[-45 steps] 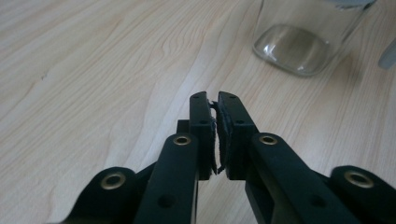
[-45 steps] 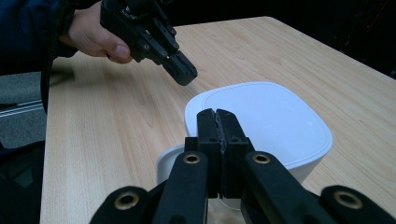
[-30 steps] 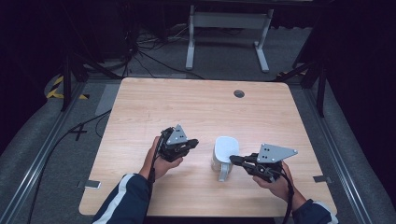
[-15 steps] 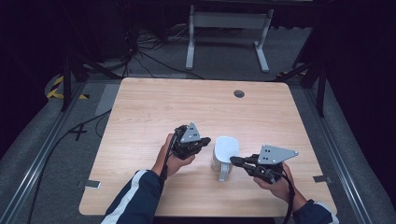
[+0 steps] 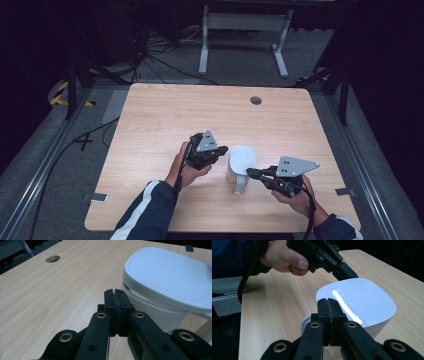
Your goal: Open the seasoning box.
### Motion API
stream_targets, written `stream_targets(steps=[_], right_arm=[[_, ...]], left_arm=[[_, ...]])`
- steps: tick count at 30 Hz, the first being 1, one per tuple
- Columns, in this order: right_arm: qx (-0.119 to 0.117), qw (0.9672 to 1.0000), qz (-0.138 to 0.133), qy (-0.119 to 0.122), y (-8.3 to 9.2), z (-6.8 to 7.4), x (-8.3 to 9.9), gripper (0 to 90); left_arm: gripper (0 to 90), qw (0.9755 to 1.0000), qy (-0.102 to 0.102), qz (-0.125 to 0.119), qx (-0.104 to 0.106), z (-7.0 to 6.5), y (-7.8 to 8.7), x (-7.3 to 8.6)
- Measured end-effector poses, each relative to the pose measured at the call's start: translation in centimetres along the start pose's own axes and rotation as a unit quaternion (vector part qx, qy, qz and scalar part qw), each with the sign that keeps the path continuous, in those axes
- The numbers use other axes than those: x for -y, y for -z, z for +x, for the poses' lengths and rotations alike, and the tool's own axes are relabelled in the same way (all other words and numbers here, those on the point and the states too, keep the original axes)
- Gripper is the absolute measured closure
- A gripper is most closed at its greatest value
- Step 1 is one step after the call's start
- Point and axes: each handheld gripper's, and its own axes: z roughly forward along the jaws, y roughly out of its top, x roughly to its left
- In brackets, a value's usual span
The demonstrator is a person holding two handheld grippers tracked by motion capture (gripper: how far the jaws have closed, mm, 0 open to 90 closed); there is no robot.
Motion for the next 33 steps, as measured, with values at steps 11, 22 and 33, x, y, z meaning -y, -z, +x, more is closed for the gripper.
stream_targets(steps=[11, 22, 33], right_arm=[[-0.005, 1.0, 0.003, 0.006, 0.06, 0.14, 0.11, 89.9], [-0.002, 0.9996, 0.023, 0.016, -0.38, 0.43, 0.6, 89.8], [-0.008, 0.9995, 0.026, 0.015, -0.2, 0.57, 0.73, 89.7]], left_arm=[[86.3, 1.0, -0.001, 0.0, 0.002, -0.11, -0.33, -0.47], [87.8, 0.9999, -0.012, -0.004, 0.01, -0.43, -0.22, -0.73], [88.2, 0.9994, -0.024, -0.017, 0.015, -0.72, 0.07, -1.1]])
